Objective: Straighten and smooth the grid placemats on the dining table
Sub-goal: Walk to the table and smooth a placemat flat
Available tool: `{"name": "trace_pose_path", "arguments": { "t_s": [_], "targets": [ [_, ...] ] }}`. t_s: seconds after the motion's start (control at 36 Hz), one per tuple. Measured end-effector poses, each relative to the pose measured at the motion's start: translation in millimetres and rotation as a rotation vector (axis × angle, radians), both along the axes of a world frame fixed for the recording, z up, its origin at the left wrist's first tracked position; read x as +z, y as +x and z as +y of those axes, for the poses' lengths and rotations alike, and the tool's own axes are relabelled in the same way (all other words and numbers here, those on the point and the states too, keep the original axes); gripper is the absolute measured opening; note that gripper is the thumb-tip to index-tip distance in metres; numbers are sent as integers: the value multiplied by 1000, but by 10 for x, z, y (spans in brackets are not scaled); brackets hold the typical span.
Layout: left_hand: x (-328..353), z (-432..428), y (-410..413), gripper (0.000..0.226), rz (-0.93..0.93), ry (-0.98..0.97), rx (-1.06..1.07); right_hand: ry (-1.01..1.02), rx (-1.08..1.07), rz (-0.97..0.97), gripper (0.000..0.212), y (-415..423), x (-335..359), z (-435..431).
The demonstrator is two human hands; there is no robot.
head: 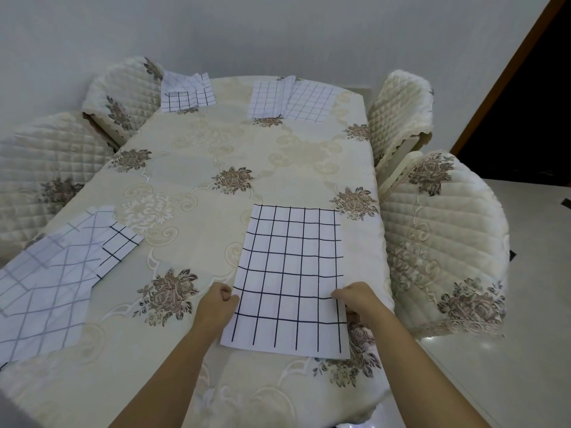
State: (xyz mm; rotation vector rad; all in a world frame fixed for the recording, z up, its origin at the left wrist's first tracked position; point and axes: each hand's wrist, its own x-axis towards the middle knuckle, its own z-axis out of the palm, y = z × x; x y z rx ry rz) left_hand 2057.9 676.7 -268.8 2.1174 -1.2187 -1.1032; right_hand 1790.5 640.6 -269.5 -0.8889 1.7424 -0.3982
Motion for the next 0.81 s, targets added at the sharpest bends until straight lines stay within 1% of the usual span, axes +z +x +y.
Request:
{"name": "trace_pose_path", "arguments": {
  "t_s": [0.08,0.22,0.36,0.56,0.61,0.67,0.69,0.72,0.75,0.81],
  "targets": [
    [10,13,-3,18,-8,-4,-8,25,43,41,37,-1,-20,-11],
    [22,-44,-36,27,-4,-2,39,-21,45,88,44,7,-38,-47],
    [5,-132,-41,29,-24,5,35,-61,30,130,44,13,-34,-88],
    [15,-215,-84,26,-61,-7,24,-83,20,160,40,37,-2,-97],
    [24,-207,-87,24,-101,3,8,-111,-3,165,35,37,10,-82],
    [20,-185,-83,23,-168,18,-19,-158,-35,204,12,54,33,-69],
    [20,-171,-84,22,-199,22,-37,-178,-60,225,14,68,43,-65],
    [20,-157,-84,22,-221,26,-51,-197,-76,241,25,84,42,-68],
    [19,-146,-83,22,-234,28,-59,-221,-81,252,32,103,37,-75],
    [5,-134,-78,21,-250,21,-74,-260,-80,265,35,152,40,-74]
  ]
}}
